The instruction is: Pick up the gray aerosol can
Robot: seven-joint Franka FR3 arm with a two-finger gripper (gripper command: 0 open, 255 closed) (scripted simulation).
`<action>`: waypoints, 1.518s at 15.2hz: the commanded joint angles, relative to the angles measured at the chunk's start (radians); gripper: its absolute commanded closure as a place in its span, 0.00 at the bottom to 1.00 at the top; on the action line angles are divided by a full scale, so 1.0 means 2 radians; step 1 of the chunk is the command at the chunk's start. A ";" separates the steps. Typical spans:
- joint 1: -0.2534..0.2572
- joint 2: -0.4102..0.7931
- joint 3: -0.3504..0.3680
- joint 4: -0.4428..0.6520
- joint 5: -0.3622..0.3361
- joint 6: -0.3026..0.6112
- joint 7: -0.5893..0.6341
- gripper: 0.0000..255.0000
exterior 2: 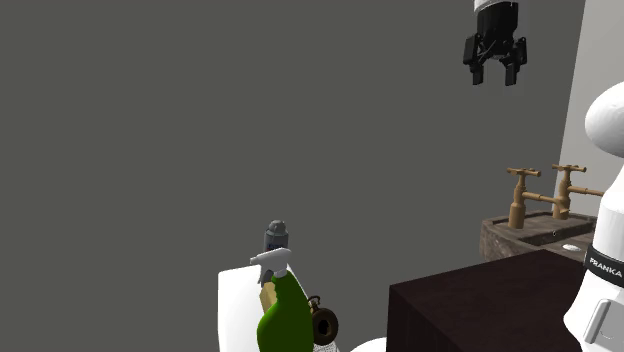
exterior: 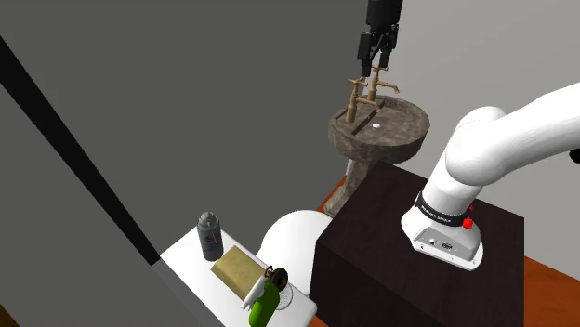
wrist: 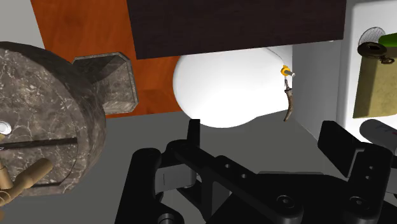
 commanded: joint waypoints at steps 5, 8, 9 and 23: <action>0.013 0.013 0.034 -0.032 0.029 0.045 0.043 0.00; 0.024 0.030 0.059 -0.049 0.049 0.081 0.075 0.00; 0.027 0.037 0.068 -0.054 0.056 0.093 0.085 0.00; 0.065 0.213 0.186 -0.045 0.111 0.274 0.228 0.00</action>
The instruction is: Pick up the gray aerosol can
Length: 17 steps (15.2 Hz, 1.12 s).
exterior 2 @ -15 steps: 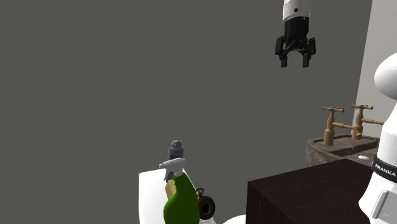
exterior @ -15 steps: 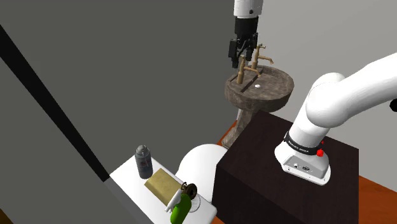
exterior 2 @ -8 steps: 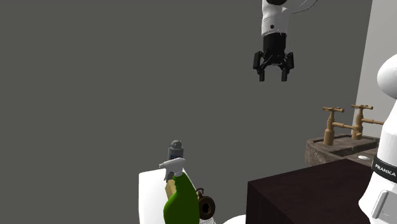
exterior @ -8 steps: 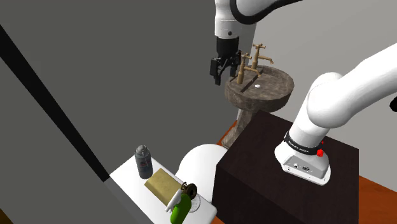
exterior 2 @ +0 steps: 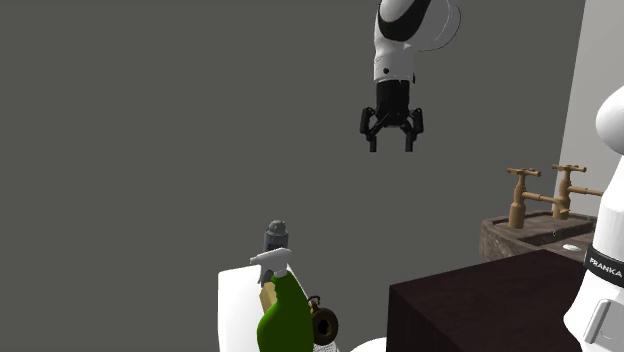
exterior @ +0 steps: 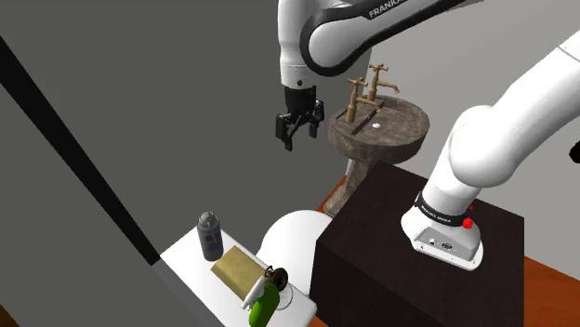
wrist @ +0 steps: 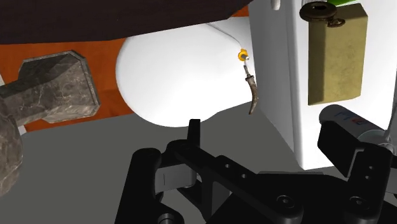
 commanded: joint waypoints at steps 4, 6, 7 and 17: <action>0.009 0.084 0.041 0.033 -0.006 0.057 0.061 0.00; 0.011 0.121 0.054 0.050 -0.016 0.077 0.086 0.00; 0.012 0.140 0.060 0.060 -0.023 0.087 0.099 0.00; 0.059 0.339 0.075 0.194 -0.123 0.144 0.235 0.00</action>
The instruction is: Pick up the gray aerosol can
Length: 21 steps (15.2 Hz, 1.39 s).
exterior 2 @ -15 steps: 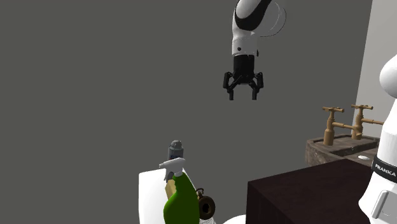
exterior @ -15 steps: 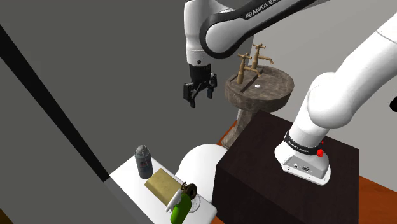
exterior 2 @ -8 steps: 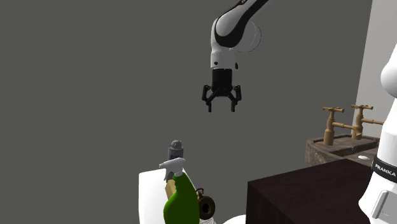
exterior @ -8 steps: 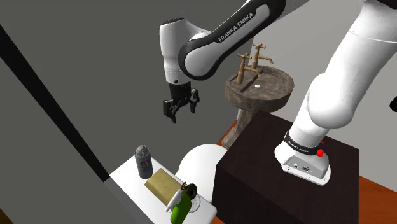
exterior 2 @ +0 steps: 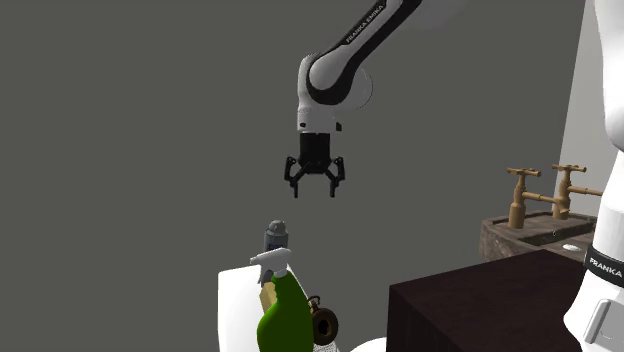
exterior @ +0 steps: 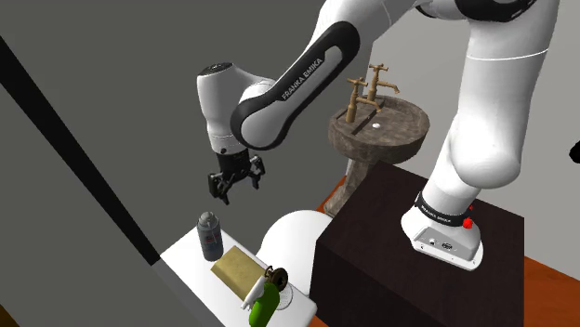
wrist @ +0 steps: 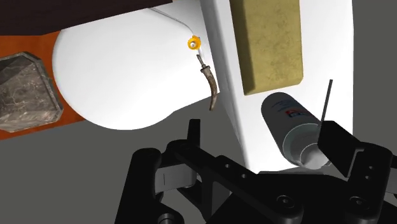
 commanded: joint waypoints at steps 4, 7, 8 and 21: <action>0.043 0.102 -0.014 0.092 -0.047 0.006 0.058 0.00; 0.070 0.160 -0.025 0.155 -0.066 0.002 0.082 0.00; 0.079 0.180 -0.029 0.178 -0.070 -0.001 0.088 0.00; 0.090 0.219 -0.041 0.184 -0.084 0.030 0.095 1.00</action>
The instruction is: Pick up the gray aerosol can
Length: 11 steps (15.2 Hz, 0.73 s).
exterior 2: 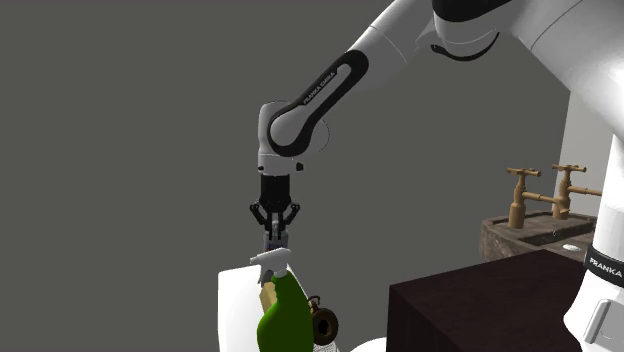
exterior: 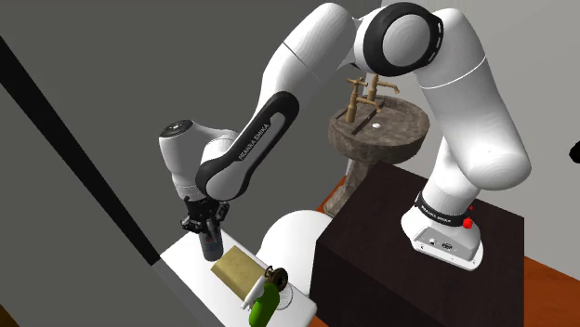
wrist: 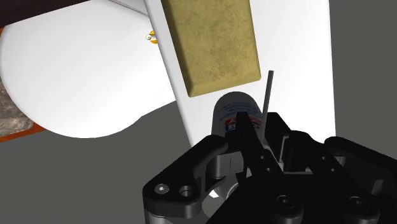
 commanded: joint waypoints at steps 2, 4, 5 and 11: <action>0.000 0.000 0.000 0.000 0.000 0.000 0.000 1.00; 0.000 0.000 0.000 0.000 0.000 0.000 0.000 1.00; 0.000 0.000 0.000 0.000 0.000 0.000 0.000 1.00; -0.004 -0.019 0.006 -0.002 0.006 -0.016 -0.003 1.00</action>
